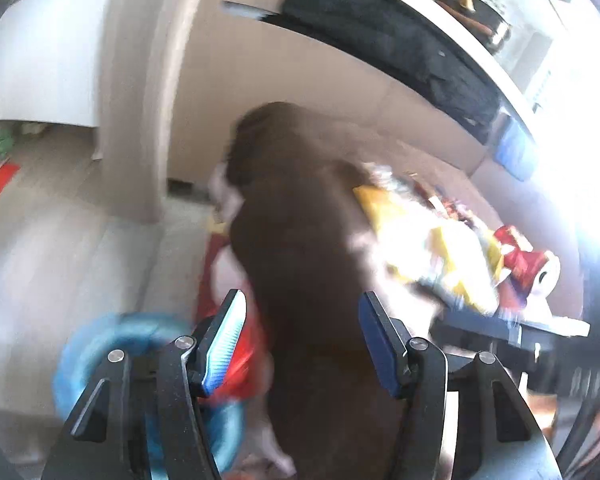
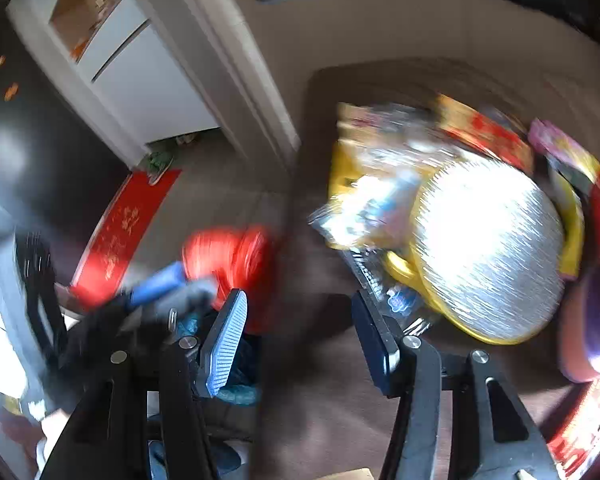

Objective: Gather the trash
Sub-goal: 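Move both grippers back over the trash pile on the sofa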

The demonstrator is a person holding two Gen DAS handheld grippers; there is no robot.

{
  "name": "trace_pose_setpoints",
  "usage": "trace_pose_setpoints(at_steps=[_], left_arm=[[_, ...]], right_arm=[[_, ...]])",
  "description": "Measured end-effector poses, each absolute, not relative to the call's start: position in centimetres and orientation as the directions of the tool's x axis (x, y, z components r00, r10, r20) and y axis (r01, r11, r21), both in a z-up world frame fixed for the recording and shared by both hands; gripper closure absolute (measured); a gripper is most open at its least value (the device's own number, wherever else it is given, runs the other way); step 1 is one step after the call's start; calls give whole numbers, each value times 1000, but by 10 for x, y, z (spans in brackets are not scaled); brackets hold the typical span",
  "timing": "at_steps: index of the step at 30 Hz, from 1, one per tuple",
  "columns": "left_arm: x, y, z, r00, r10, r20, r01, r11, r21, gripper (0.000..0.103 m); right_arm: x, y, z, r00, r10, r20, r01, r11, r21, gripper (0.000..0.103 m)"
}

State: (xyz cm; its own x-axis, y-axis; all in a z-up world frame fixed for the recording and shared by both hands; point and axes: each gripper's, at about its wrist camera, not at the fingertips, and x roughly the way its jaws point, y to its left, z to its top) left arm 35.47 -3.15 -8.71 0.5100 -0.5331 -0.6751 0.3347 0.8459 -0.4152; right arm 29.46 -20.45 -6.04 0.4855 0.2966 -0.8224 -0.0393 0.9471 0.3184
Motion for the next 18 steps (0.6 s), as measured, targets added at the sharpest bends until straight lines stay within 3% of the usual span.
trace_pose_setpoints(at_steps=[4,11,18], left_arm=[[369,-67,-85,476,-520,-709,400,846,-351,44],[341,-46,-87,467,-457,-757,375,878,-298,44],[316,-34,-87,478,-404,-780,335,905,-263,44]], right_arm=[[285,-232,-57,498,308,-811,-23,939,342,51],[277,-240,-49,493,334,-803,-110,940,323,50],[262,-219,-44,503,270,-821,-175,962,209,63]])
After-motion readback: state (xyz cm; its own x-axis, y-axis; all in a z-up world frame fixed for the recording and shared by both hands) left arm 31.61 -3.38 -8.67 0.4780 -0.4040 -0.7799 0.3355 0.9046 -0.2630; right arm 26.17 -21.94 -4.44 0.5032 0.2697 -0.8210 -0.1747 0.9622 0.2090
